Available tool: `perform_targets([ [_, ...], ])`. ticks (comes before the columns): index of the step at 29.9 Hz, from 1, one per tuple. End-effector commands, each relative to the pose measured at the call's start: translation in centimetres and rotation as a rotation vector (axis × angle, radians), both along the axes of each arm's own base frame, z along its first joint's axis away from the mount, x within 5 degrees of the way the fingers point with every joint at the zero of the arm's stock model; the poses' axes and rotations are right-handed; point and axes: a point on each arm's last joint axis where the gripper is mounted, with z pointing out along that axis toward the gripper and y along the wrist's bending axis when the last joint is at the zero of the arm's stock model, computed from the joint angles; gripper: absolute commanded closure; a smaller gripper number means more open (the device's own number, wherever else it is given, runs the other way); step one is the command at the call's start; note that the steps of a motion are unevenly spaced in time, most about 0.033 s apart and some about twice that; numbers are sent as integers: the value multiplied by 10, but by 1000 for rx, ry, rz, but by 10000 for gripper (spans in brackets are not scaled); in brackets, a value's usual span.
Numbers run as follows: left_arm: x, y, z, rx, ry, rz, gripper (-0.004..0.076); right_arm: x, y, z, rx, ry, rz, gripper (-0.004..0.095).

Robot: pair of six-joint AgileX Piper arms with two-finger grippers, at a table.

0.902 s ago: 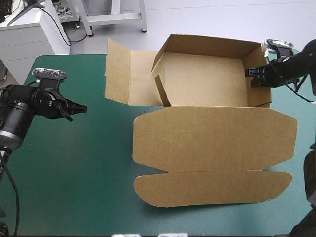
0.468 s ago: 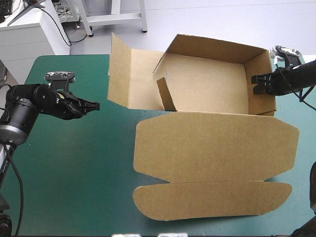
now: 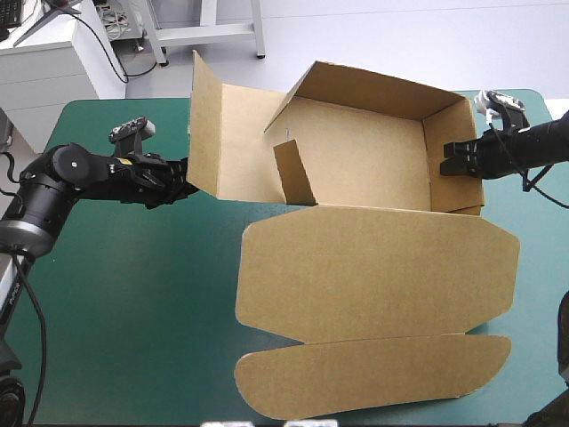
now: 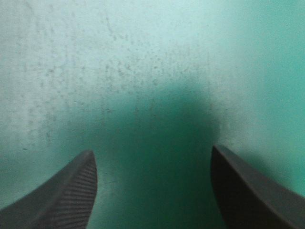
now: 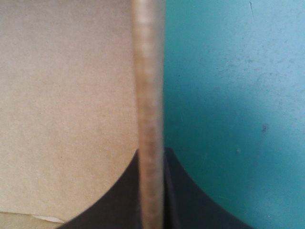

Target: Fold the box

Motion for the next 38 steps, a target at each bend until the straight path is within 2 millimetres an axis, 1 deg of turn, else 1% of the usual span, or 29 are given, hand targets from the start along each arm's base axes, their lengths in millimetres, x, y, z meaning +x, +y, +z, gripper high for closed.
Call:
perform_targets([
  [1, -5, -8, 26, -156, -78, 13, 230, -11, 6, 27, 52, -83, 18, 921],
  [6, -7, -15, 33, -233, -130, -78, 230, -10, 6, 27, 52, -85, 20, 921],
  [10, -9, -19, 37, -300, -126, -92, 230, -10, 5, 26, 42, -81, 20, 919],
  [13, -12, -21, 39, -300, -145, -153, 230, -10, 5, 26, 45, -79, 13, 919],
  [19, -18, -25, 38, -309, -118, -229, 230, -9, 7, 24, 27, -54, -10, 903],
  [24, -20, -26, 40, -325, -134, -257, 230, -7, 29, 20, -38, -41, 27, 903],
  [29, -25, -28, 39, -325, -100, -313, 230, -2, 52, 21, -50, -84, 50, 904],
  [32, -27, -29, 39, -319, -105, -339, 230, -1, 62, 21, -72, -90, 52, 905],
  [38, -29, -31, 42, -361, -109, -368, 230, 0, 83, 19, -139, -103, 63, 904],
])
